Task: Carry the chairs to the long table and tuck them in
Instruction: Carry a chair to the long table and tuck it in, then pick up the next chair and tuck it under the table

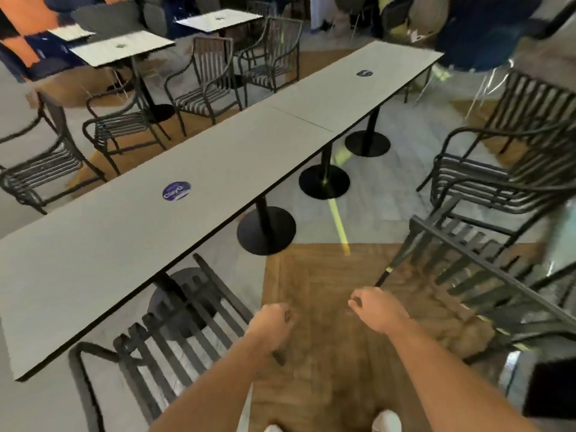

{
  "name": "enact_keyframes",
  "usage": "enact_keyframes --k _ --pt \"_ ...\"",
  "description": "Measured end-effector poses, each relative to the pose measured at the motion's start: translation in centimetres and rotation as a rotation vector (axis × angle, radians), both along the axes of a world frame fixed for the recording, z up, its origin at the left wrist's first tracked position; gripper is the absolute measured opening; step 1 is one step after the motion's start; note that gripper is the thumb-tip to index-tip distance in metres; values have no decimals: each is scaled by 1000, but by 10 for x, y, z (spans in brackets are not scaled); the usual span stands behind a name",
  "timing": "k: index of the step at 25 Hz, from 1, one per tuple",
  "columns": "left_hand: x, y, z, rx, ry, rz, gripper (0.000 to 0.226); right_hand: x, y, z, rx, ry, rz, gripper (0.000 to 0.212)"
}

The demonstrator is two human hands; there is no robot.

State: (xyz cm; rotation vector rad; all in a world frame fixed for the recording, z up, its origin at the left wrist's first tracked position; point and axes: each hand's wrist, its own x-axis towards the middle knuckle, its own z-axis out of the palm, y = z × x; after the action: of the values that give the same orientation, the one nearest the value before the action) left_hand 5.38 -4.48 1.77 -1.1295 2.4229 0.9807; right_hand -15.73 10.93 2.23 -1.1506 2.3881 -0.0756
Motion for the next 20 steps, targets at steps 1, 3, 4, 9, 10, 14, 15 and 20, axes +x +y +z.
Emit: enact_keyframes --k 1,3,4,9,10,14,15,20 --pt "-30 14 1 -6 -1 -48 27 -25 27 3 9 5 -49 29" --pt "-77 40 2 -10 16 -129 27 -71 74 5 32 25 -126 28" --pt "-97 51 2 -3 21 -165 27 -90 95 6 43 37 -155 27" --pt "-213 119 -2 -2 7 -306 34 -194 202 10 55 25 -297 28" --pt "-234 131 -1 -6 18 -339 35 -210 220 10 60 24 -324 28" --pt "-315 161 7 -6 52 -457 36 -258 271 5 48 70 -433 29" --pt "-336 164 7 -8 62 -480 36 -268 278 0 26 85 -472 29" --pt "-434 161 -5 -50 127 -621 37 -306 290 -24 17 29 -617 39"
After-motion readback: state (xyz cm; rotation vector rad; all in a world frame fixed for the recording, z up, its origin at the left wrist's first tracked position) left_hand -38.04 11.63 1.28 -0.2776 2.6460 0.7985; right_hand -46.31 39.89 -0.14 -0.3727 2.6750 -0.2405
